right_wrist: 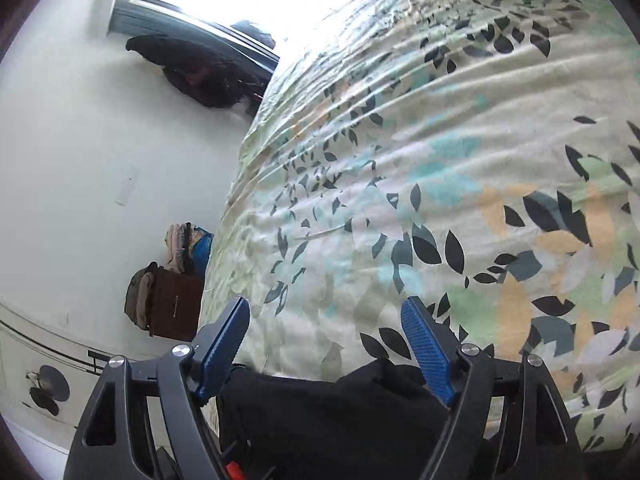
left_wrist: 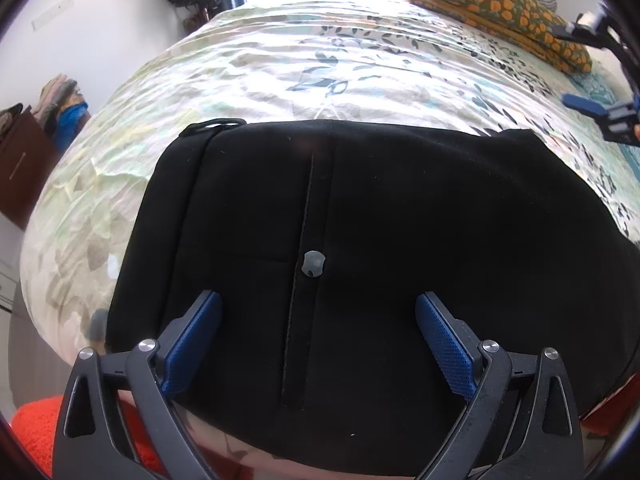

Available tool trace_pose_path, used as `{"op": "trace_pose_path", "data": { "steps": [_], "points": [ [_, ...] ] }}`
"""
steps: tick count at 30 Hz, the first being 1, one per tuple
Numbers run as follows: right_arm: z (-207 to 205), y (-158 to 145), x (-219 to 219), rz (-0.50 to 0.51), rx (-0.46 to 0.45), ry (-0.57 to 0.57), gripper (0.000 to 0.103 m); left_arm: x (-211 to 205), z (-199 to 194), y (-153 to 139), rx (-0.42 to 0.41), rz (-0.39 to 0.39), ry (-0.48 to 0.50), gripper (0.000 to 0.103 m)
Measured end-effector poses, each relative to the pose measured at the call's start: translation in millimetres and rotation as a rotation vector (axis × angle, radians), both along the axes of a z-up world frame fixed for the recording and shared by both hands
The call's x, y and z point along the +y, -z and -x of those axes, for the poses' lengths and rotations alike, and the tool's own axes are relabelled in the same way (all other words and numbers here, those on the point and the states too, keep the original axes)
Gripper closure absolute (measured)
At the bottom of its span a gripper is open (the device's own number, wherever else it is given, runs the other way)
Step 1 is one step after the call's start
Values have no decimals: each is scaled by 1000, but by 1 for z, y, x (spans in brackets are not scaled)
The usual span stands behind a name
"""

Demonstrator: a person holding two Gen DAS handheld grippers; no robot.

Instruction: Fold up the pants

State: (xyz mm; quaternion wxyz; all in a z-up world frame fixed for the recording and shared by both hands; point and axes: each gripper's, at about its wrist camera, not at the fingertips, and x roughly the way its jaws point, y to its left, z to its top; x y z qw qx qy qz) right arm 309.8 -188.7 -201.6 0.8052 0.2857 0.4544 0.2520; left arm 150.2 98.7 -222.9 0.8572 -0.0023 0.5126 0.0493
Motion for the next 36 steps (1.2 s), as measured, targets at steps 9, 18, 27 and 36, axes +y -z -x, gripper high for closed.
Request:
{"op": "trace_pose_path", "data": {
  "steps": [9, 18, 27, 36],
  "points": [
    [196, 4, -98, 596, -153, 38, 4, -63, 28, -42, -166, 97, 182, 7],
    [261, 39, -172, 780, -72, 253, 4, -150, 43, -19, -105, 98, 336, 7],
    [248, 76, -164, 826, -6, 202, 0, -158, 47, 12, -48, -6, 336, 2],
    [253, 85, -168, 774, -26, 217, 0, -161, 50, 15, -35, -36, 358, 1]
  ]
}}
